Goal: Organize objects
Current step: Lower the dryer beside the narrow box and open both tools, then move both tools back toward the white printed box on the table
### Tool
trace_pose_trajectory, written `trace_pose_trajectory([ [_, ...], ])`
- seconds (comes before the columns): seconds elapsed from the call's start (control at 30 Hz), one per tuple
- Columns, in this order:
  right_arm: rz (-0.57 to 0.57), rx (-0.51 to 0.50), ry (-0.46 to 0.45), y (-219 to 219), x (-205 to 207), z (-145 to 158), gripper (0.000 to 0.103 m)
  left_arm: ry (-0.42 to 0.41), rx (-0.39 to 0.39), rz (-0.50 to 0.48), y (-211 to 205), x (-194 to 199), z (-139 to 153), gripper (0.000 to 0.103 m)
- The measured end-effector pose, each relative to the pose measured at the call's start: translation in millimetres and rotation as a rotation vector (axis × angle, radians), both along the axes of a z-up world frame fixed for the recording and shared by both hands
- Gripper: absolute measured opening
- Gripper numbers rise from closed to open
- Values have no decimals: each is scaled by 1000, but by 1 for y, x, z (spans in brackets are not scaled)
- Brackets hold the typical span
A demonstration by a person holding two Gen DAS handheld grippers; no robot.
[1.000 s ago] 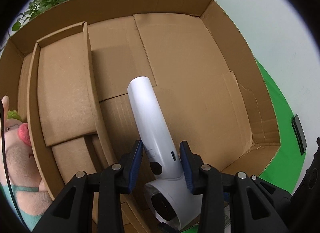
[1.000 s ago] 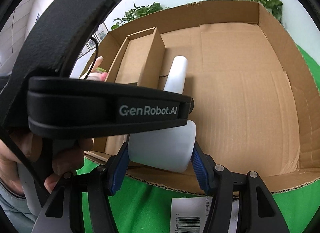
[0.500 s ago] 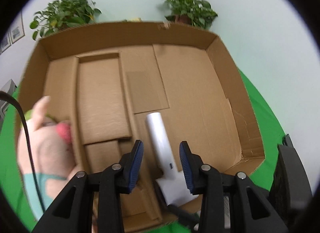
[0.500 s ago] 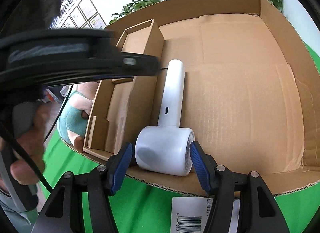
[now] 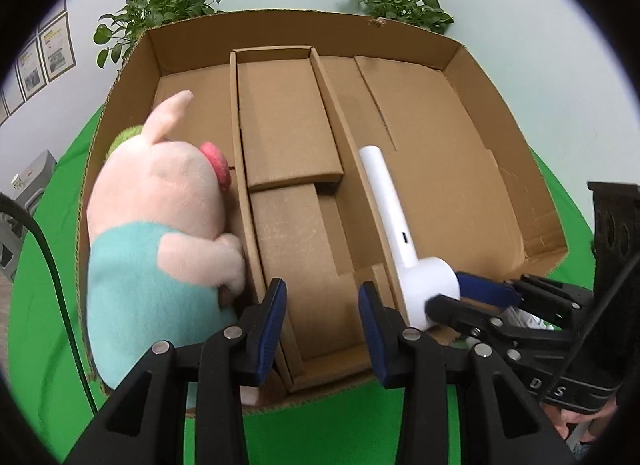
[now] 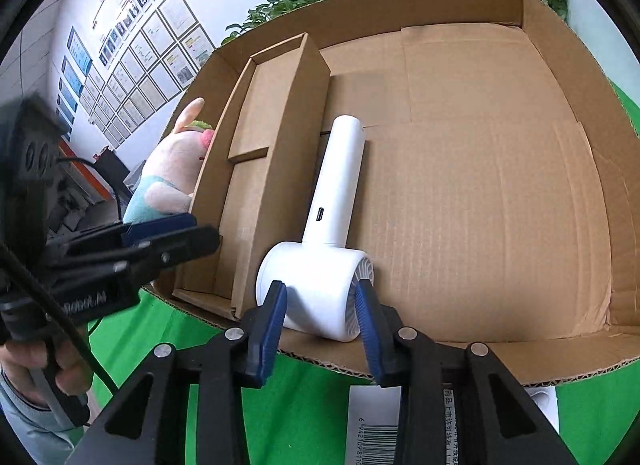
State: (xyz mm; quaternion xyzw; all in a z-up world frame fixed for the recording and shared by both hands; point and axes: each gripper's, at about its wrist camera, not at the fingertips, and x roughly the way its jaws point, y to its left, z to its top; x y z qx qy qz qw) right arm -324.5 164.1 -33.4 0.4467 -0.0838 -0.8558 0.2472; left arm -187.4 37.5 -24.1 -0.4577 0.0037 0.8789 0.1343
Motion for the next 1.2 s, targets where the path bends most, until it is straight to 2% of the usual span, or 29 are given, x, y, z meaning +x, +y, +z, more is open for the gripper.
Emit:
trace_pose_trajectory([
  [0.13, -6, 58, 33, 2, 20, 4, 37, -53, -15, -21, 7, 3, -16, 35],
  [0.2, -12, 98, 87, 5, 34, 13, 52, -51, -24, -19, 9, 5, -22, 33],
  [0.27, -31, 126, 153, 7, 46, 24, 87, -41, -24, -17, 10, 8, -20, 33],
  [0.33, -67, 173, 253, 14, 69, 40, 103, -19, -9, -14, 8, 13, -15, 32],
  [0.4, -78, 219, 318, 16, 84, 51, 103, 37, -26, 0, 8, 23, -6, 33],
  [0.47, -68, 243, 351, 22, 103, 59, 103, 127, -55, 23, 6, 40, 7, 35],
  [0.53, -81, 248, 377, 31, 121, 65, 103, 242, -54, 59, 3, 65, 25, 51],
  [0.6, -96, 238, 392, 38, 135, 69, 103, 345, -43, 96, -3, 87, 40, 81],
  [0.67, -113, 228, 406, 46, 150, 72, 103, 448, -37, 135, -5, 110, 51, 84],
  [0.73, -118, 222, 407, 52, 161, 72, 103, 489, -59, 142, -3, 119, 58, 84],
  [0.8, -111, 214, 397, 59, 174, 69, 103, 502, -81, 166, -1, 129, 59, 84],
  [0.83, -110, 214, 387, 62, 180, 65, 103, 492, -65, 168, -3, 133, 59, 84],
  [0.93, -94, 204, 333, 73, 196, 52, 103, 435, 2, 162, -15, 139, 54, 84],
  [1.07, -68, 242, 248, 79, 213, 27, 103, 381, -3, 146, -11, 142, 38, 84],
  [1.2, -71, 277, 179, 84, 223, 2, 102, 308, 39, 109, -3, 143, 21, 84],
])
